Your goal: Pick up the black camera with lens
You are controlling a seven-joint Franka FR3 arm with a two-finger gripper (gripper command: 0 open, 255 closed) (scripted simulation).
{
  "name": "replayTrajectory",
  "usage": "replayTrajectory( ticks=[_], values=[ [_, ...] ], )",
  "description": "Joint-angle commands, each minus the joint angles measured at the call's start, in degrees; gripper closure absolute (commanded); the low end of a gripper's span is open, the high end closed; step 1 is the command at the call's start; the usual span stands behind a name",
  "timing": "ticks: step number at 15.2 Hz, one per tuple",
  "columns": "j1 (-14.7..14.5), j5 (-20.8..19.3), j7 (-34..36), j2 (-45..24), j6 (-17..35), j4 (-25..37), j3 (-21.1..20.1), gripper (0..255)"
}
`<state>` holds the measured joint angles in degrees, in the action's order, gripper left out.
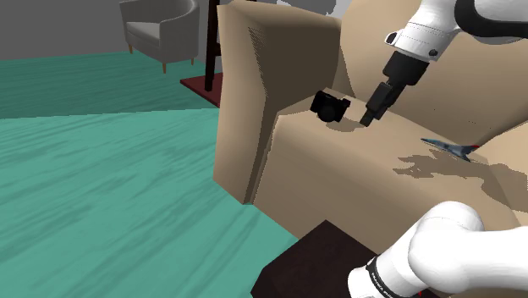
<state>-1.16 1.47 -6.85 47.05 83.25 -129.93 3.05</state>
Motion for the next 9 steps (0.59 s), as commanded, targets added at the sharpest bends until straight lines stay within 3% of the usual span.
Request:
replayTrajectory(
  ticks=[1, 9],
  values=[
    [0.0, 0.0, 0.0, 0.0, 0.0, 0.0, 0.0, 0],
    [0.2, -4.0, -7.5, -15.3, 7.1, 7.8, 5.1, 0]
  ],
)
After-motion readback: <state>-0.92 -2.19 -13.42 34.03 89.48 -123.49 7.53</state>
